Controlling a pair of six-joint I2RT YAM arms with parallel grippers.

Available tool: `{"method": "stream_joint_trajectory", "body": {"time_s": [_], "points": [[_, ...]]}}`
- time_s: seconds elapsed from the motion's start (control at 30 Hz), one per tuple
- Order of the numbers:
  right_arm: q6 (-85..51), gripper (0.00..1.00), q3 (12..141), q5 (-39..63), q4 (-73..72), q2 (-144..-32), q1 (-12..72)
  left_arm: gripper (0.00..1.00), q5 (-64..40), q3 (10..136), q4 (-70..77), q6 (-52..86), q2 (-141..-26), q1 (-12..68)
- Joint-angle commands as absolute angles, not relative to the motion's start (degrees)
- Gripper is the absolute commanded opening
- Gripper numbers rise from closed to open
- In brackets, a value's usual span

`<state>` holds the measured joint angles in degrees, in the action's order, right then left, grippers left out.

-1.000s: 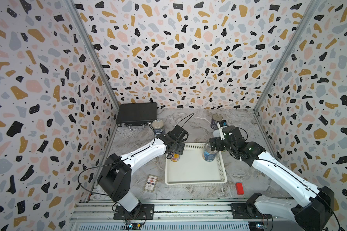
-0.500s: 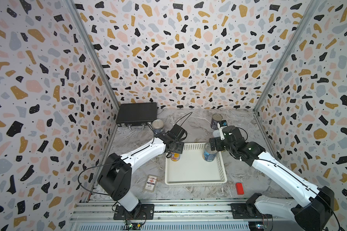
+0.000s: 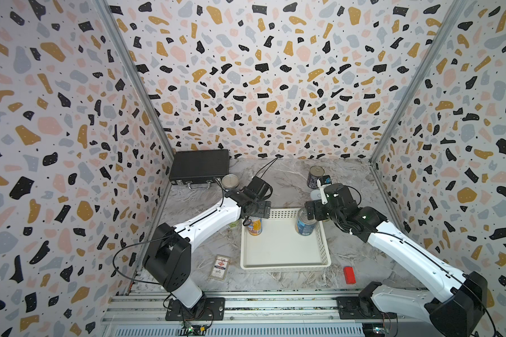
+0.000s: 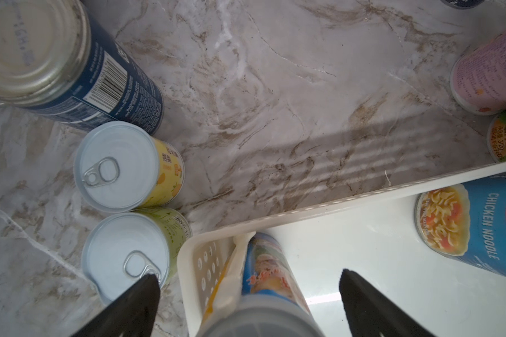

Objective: Put the canned food in the basket
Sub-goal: Place the canned food in the basket, then pick up the canned food from the center of the board.

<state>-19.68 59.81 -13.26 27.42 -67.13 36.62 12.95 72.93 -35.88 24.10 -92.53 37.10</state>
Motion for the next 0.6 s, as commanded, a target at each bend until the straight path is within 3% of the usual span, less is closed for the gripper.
{"method": "stream_joint_trajectory", "body": {"time_s": [0.0, 0.27, 0.57], "points": [[-20.3, 1.0, 60.1, -13.3, 27.2, -66.5, 36.7, 1.0, 12.9, 74.4, -35.4, 24.3, -90.4, 37.0], [-20.3, 1.0, 60.0, -13.3, 27.4, -66.2, 36.7, 1.0, 8.5, 73.2, -32.5, 22.9, -84.4, 37.2], [-20.1, 1.0, 60.0, -13.8, 27.2, -66.0, 36.7, 1.0, 13.5, 73.8, -33.0, 20.4, -74.5, 37.3]]}}
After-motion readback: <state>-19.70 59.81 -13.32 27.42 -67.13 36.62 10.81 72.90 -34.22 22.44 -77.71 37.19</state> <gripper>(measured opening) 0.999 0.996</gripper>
